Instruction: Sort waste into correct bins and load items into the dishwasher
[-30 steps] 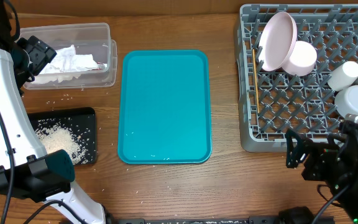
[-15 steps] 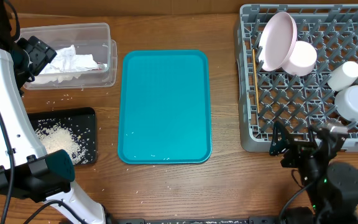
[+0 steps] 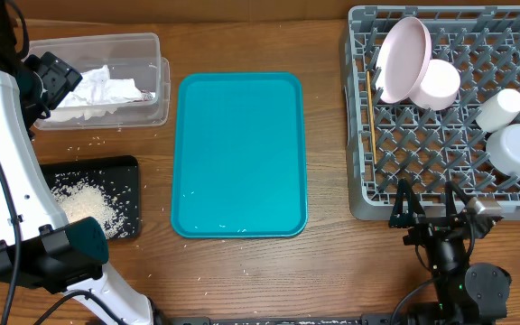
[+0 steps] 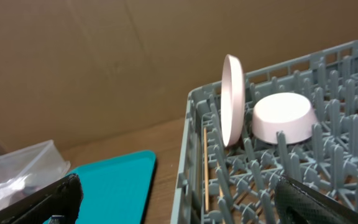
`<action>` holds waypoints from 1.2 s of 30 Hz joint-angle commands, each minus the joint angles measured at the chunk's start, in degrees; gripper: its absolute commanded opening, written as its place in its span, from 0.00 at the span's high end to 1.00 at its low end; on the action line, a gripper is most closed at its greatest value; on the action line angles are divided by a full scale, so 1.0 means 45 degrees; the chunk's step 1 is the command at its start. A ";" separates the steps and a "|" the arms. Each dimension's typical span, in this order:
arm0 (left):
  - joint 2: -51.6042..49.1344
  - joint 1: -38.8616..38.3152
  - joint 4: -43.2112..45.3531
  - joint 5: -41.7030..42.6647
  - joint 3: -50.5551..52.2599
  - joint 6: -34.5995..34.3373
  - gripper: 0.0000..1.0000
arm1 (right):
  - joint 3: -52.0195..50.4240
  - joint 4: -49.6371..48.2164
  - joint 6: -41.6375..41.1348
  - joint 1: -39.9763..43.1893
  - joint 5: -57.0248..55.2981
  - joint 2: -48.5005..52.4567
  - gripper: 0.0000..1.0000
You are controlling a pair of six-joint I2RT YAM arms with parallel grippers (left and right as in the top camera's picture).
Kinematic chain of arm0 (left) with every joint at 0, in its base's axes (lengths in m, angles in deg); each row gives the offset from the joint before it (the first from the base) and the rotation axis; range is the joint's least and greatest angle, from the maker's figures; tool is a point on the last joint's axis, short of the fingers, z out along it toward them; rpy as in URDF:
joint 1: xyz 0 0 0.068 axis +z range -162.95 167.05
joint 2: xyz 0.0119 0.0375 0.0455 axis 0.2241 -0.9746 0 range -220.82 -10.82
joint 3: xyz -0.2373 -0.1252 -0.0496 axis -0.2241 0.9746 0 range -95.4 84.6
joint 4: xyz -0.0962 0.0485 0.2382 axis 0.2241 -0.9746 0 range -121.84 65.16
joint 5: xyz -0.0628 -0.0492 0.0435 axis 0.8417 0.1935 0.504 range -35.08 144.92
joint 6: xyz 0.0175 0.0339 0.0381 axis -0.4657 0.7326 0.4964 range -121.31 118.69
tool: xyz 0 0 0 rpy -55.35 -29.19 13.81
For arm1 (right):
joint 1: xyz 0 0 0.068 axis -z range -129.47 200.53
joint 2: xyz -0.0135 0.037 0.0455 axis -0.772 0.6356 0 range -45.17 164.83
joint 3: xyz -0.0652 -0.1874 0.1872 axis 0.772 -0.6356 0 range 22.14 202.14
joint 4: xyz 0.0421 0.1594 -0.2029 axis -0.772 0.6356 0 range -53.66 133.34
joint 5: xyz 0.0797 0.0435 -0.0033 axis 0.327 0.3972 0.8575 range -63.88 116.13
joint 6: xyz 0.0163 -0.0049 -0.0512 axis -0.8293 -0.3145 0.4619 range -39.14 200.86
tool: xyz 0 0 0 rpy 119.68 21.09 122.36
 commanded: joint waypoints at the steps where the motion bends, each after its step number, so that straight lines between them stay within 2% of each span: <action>1: -0.0092 -0.0087 -0.0015 0.0019 0.0029 0.0015 0.00 | -0.0491 -0.0340 -0.0019 0.0282 0.0034 -0.0593 0.00; 7: -0.0092 -0.0087 -0.0015 0.0015 0.0034 0.0015 0.00 | -0.1443 -0.1656 -0.0068 0.0311 0.0039 -0.0636 0.00; 15: -0.0092 -0.0087 -0.0015 0.0015 0.0029 0.0015 0.00 | -0.3283 -0.4920 -0.0117 0.0321 0.0034 -0.0636 0.00; 22: -0.0092 -0.0087 -0.0015 0.0015 0.0029 0.0015 0.00 | -0.3308 -0.4920 -0.0024 0.0321 -0.0379 -0.0636 0.00; 30: -0.0092 -0.0121 -0.0019 0.0019 0.0029 0.0015 0.00 | -0.3308 -0.2749 -0.0005 0.0321 -0.0393 -0.0636 0.00; 36: -0.0092 -0.0107 -0.0015 0.0015 0.0029 0.0015 0.00 | -0.3308 -0.2788 0.0612 0.0291 -0.0345 -0.0631 0.00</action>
